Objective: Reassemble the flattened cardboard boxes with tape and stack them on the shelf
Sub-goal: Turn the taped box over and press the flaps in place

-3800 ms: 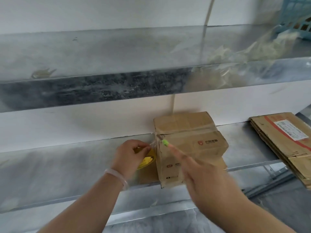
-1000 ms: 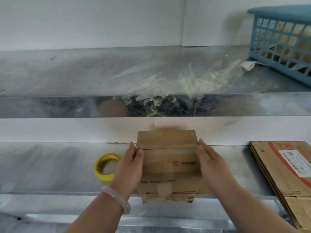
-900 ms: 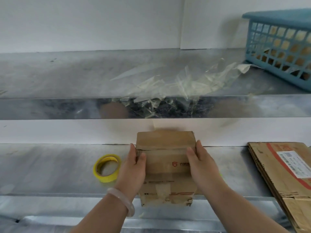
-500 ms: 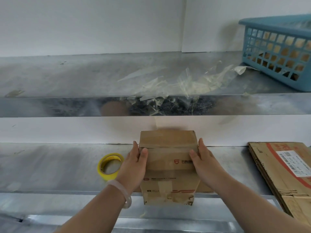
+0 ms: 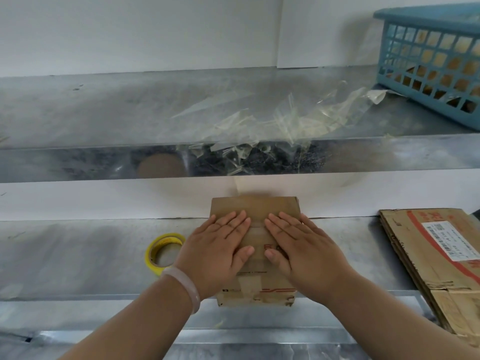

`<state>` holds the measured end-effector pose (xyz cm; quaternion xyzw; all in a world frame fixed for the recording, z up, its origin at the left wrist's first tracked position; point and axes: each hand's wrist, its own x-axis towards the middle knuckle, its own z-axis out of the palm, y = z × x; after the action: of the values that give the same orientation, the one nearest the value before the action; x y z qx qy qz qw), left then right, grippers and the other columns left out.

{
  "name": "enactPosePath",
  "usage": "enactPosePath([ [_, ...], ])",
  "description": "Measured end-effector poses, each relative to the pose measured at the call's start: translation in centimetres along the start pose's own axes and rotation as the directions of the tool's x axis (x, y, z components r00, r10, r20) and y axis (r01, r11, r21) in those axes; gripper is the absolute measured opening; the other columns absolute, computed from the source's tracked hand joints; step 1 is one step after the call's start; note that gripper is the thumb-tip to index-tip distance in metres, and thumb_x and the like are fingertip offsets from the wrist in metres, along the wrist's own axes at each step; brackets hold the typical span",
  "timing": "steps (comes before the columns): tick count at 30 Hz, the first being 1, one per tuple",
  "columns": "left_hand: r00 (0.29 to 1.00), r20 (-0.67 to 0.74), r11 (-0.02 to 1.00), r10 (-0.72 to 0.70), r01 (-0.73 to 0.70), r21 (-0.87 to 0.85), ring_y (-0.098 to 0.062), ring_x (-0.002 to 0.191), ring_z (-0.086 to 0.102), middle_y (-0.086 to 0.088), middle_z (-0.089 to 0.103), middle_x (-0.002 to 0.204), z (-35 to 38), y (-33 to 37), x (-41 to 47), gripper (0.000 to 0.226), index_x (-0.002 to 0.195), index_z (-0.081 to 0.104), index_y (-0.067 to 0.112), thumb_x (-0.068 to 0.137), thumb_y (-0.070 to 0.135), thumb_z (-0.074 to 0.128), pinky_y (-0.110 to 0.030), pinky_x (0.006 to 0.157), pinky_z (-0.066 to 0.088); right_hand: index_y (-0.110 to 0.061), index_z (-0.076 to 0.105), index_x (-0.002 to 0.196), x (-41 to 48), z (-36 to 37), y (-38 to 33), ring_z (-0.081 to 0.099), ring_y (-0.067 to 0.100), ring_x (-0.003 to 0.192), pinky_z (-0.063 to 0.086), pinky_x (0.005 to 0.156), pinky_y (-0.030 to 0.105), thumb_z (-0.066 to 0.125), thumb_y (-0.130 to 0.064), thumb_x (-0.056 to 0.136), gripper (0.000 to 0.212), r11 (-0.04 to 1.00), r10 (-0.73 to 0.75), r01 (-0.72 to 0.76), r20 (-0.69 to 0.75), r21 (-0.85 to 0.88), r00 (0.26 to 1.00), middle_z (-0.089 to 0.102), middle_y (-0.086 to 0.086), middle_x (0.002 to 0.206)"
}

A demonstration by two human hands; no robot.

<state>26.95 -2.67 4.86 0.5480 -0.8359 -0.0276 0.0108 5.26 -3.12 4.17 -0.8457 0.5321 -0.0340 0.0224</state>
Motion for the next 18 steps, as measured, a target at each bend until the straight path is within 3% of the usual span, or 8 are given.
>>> enactPosePath([
  [4,0.996,-0.016,0.996,-0.088,0.088,-0.002,-0.01,0.142,0.027,0.003,0.03,0.155,-0.2,0.7,-0.1,0.083,0.147,0.037,0.022,0.091,0.064,-0.008,-0.033,0.116,0.012,-0.019,0.057,0.136,-0.4,-0.2,-0.8,0.046,0.014,0.135,0.018,0.112,0.039,0.007,-0.061,0.098,0.076,0.995,0.103,-0.103,-0.022,-0.011,0.994,0.054,-0.002,0.142],
  [8,0.991,-0.037,0.992,-0.128,0.128,-0.008,-0.006,0.147,-0.001,0.007,0.0,0.161,-0.1,1.0,-0.2,0.105,0.153,0.011,0.028,0.068,0.069,-0.034,-0.029,0.117,-0.005,-0.019,0.062,0.131,-0.4,-0.1,-1.2,0.05,0.015,0.132,0.02,0.109,0.044,0.008,-0.06,0.098,0.075,0.988,0.152,-0.153,-0.043,-0.013,0.987,0.058,-0.002,0.138],
  [10,0.986,-0.027,0.987,-0.162,0.161,-0.006,-0.006,0.146,-0.006,0.006,-0.006,0.161,-0.2,1.2,-0.2,0.106,0.153,0.004,0.025,0.065,0.07,-0.034,-0.03,0.118,-0.006,-0.02,0.054,0.139,-0.5,-0.4,-1.6,0.039,0.014,0.14,0.015,0.113,0.046,0.006,-0.064,0.096,0.078,0.985,0.17,-0.17,-0.052,0.012,0.984,0.049,-0.002,0.146],
  [13,0.972,0.018,0.969,-0.234,0.234,-0.075,-0.008,0.146,-0.013,0.003,-0.015,0.16,-0.3,1.2,0.0,0.094,0.153,-0.003,0.02,0.077,0.074,-0.013,-0.029,0.117,-0.007,-0.023,0.012,0.156,-0.4,-0.3,-1.6,-0.007,0.009,0.15,-0.005,0.122,0.04,-0.011,-0.068,0.079,0.092,0.973,0.207,-0.207,0.012,0.098,0.978,0.001,-0.008,0.163],
  [14,0.966,0.048,0.959,-0.254,0.258,-0.116,-0.009,0.145,-0.017,0.001,-0.019,0.159,-0.4,1.2,0.0,0.087,0.153,-0.003,0.02,0.084,0.072,-0.002,-0.029,0.117,-0.007,-0.022,0.002,0.157,-0.4,-0.5,-1.5,-0.013,0.009,0.149,-0.005,0.122,0.037,-0.01,-0.067,0.079,0.09,0.959,0.237,-0.241,0.048,0.15,0.97,-0.009,-0.008,0.163],
  [16,0.95,0.102,0.911,-0.295,0.311,-0.269,-0.011,0.145,-0.019,0.001,-0.026,0.157,-0.6,1.0,0.1,0.076,0.153,-0.002,0.019,0.095,0.062,0.02,-0.026,0.115,-0.006,-0.02,-0.008,0.156,-0.3,-0.9,-1.3,-0.006,0.013,0.15,0.005,0.123,0.034,0.01,-0.06,0.095,0.075,0.897,0.302,-0.318,0.102,0.307,0.948,-0.016,-0.006,0.163],
  [18,0.927,0.114,0.792,-0.358,0.367,-0.487,-0.013,0.147,-0.011,0.005,-0.025,0.157,-0.6,0.5,0.1,0.073,0.153,-0.005,0.019,0.099,0.05,0.034,-0.02,0.112,0.001,-0.026,-0.014,0.154,-0.5,-0.8,-0.8,0.012,0.02,0.149,0.018,0.12,0.036,0.028,-0.047,0.102,0.07,0.762,0.349,-0.386,0.172,0.52,0.921,-0.01,-0.007,0.164],
])
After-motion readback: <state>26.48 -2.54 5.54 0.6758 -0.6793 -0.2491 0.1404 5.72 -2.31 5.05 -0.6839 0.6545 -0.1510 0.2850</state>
